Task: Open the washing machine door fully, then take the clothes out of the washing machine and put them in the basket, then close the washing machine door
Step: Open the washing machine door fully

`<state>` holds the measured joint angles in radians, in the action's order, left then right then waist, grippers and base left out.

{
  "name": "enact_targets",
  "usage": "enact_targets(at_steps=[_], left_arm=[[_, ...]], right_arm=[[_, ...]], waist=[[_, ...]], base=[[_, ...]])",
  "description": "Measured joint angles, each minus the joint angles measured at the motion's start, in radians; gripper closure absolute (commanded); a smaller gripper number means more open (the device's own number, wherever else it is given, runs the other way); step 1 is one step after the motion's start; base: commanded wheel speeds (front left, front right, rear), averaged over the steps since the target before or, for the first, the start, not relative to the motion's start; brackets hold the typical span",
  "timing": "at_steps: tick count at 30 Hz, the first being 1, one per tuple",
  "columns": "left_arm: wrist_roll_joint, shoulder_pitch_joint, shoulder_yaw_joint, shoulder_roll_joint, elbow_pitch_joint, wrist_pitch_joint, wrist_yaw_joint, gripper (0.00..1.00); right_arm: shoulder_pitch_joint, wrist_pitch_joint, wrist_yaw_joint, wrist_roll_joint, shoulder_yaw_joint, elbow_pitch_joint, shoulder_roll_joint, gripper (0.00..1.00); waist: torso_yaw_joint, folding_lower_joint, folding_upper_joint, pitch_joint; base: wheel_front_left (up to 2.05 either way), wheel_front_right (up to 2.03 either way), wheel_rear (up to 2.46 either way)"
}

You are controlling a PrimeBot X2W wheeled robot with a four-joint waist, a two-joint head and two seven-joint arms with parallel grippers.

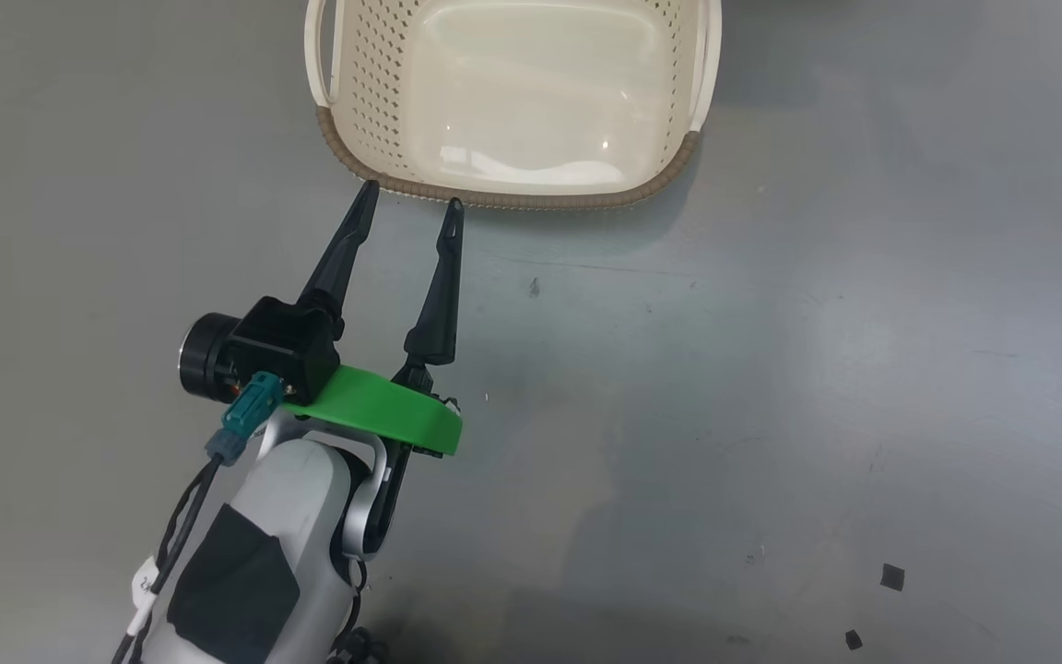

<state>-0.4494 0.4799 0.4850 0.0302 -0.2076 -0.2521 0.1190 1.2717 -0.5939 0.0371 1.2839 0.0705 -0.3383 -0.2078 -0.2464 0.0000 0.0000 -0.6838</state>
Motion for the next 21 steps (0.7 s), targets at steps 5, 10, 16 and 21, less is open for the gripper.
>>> enact_targets(at_steps=[5, 10, 16, 21], left_arm=[[-0.008, 0.008, 0.007, -0.001, -0.001, 0.0, 0.0, 0.0], [-0.016, 0.018, 0.007, -0.002, 0.0, 0.0, 0.0, 0.0], [-0.017, 0.024, 0.005, -0.003, -0.001, 0.0, 0.0, 0.0], [-0.022, 0.024, 0.007, -0.004, -0.006, 0.0, 0.0, 0.0]], right_arm=[[0.042, -0.055, 0.027, 0.027, -0.001, -0.014, -0.001, 1.0], [0.064, -0.09, 0.037, 0.027, -0.013, -0.034, -0.011, 1.0], [0.077, -0.132, 0.046, 0.046, -0.02, -0.073, -0.009, 1.0], [0.099, -0.145, 0.055, 0.062, -0.013, -0.088, -0.009, 1.0]], waist=[[-0.018, 0.0, 0.0, -0.019], [-0.033, 0.0, 0.0, -0.037], [-0.048, 0.0, 0.0, -0.048], [-0.054, 0.0, 0.0, -0.053]], base=[[0.0, 0.0, 0.0], [0.0, 0.0, 0.0], [0.0, 0.0, 0.0], [0.0, 0.0, 0.0]])
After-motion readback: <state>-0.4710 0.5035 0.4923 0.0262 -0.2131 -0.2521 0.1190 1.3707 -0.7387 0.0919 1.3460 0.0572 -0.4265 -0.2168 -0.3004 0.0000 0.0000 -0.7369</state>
